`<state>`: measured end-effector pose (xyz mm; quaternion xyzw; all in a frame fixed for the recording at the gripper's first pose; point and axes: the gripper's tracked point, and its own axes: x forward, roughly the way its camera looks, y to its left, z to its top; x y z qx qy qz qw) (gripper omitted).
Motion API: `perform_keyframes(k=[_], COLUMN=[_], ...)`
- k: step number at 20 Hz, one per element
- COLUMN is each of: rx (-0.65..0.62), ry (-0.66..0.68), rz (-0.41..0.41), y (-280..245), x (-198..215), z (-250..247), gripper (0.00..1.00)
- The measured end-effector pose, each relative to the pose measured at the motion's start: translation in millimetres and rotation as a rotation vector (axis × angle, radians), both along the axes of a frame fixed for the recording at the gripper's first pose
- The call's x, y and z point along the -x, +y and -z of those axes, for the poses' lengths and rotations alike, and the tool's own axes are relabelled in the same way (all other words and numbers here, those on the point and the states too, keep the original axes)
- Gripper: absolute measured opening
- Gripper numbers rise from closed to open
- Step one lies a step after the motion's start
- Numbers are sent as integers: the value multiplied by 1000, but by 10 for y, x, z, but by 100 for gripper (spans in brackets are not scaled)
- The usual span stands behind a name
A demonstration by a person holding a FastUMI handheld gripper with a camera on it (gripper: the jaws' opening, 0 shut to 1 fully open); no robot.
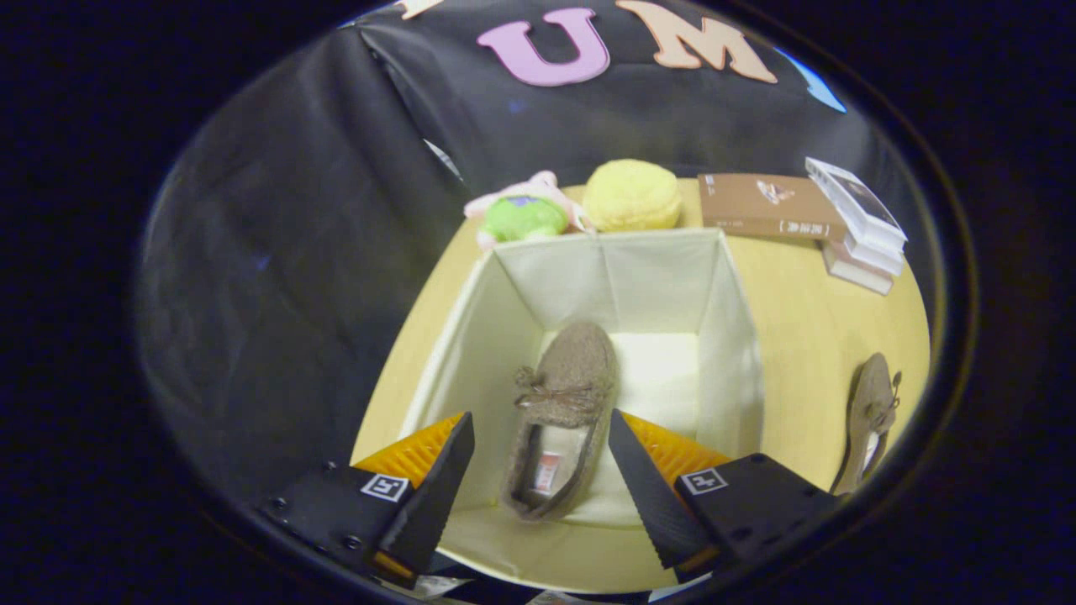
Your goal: Open the storage box then place both shoes into the box .Put the left shoe in first, then the right shoe, with the right side of both shoes facing outward in a uniform manner.
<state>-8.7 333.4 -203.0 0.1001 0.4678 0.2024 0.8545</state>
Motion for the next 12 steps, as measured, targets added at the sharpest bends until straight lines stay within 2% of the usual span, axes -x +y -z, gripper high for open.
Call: perform_keyframes(k=[3,6,12], rx=[9,76,203], ry=[-117,-216,-291], rz=[-20,-18,14], y=[-377,-933,-2158], x=[-80,-150,-201], z=[-342,-501,-446], gripper=[100,100,100])
